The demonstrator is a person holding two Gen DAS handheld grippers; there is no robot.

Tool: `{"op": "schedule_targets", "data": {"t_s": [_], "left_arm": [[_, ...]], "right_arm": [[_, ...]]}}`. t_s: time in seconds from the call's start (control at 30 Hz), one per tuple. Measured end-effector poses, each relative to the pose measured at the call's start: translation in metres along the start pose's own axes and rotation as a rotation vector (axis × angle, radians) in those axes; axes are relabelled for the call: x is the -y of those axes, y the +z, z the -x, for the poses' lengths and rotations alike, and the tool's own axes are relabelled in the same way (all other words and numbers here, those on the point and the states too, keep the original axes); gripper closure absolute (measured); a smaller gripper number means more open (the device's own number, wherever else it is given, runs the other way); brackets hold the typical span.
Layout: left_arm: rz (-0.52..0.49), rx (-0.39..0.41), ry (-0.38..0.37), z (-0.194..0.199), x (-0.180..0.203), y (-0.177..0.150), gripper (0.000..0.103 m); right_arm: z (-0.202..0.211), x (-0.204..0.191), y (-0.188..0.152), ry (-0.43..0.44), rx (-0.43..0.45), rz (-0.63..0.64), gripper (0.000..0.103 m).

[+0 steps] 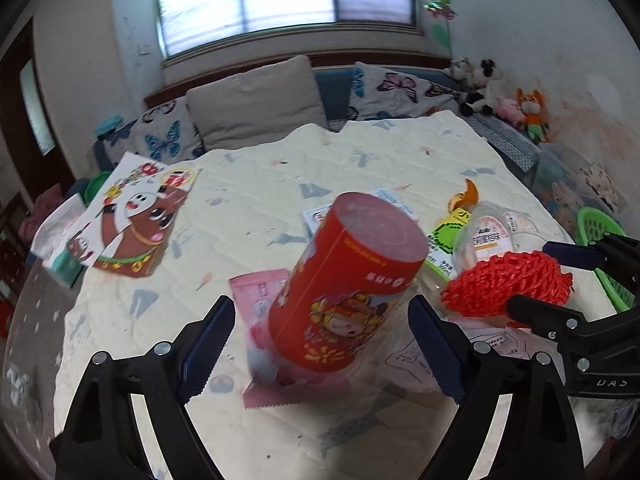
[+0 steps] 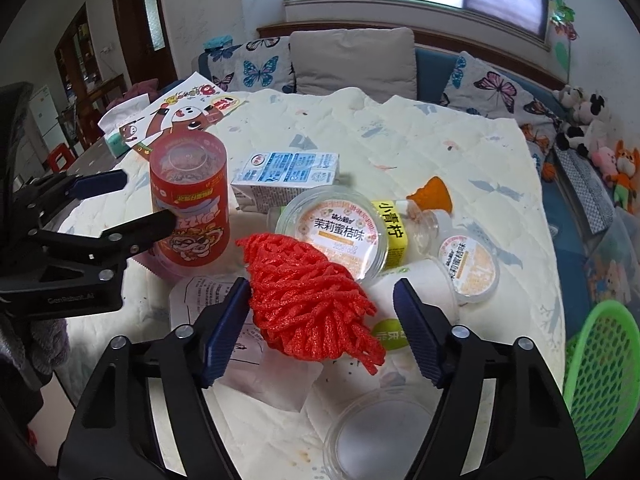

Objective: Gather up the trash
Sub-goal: 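Grasp the red can with the left tool while the right tool grasps the red mesh bag, then carry both items over the green basket and open both tools to drop them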

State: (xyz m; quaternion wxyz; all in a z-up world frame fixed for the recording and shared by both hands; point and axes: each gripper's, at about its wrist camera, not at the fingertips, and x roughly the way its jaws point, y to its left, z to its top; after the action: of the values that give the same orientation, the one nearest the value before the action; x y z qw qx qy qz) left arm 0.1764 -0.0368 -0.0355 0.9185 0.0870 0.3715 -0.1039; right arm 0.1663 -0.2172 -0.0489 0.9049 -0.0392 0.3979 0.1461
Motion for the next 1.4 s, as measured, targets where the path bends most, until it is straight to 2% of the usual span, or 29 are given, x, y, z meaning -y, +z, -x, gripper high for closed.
{"op": "schedule_targets", "data": {"t_s": [0.13,0.27,0.43,0.57,0.8,1.07,1.27,1.4], "left_arm": [[-0.021,-0.007,-0.030,-0.009,0.002,0.005,0.017],[-0.046,-0.007,-0.041,-0.016,0.004,0.008,0.017],[-0.041,-0.004,-0.069,-0.020,0.003,0.011,0.021],[-0.042,-0.012,-0.089,-0.025,0.004,0.012,0.031],[-0.032,-0.006,-0.089,-0.026,0.003,0.014,0.034],[0.025,0.034,-0.134,0.000,-0.006,0.021,0.038],[0.085,0.064,-0.209,0.028,-0.008,0.028,0.038],[0.085,0.077,-0.248,0.041,0.003,0.032,0.039]], "right_arm": [[0.000,0.001,-0.001,0.014,-0.006,-0.004,0.043],[0.002,0.002,-0.003,0.028,-0.003,-0.013,0.048],[0.008,0.001,-0.005,0.030,0.012,-0.014,0.050],[0.015,0.002,-0.007,0.032,0.023,-0.024,0.050],[0.031,0.009,-0.010,0.024,0.048,-0.051,0.051],[0.054,0.020,-0.017,-0.010,0.080,-0.066,0.051],[0.069,0.037,-0.023,-0.036,0.104,-0.102,0.051],[0.078,0.049,-0.029,-0.059,0.114,-0.123,0.050]]}}
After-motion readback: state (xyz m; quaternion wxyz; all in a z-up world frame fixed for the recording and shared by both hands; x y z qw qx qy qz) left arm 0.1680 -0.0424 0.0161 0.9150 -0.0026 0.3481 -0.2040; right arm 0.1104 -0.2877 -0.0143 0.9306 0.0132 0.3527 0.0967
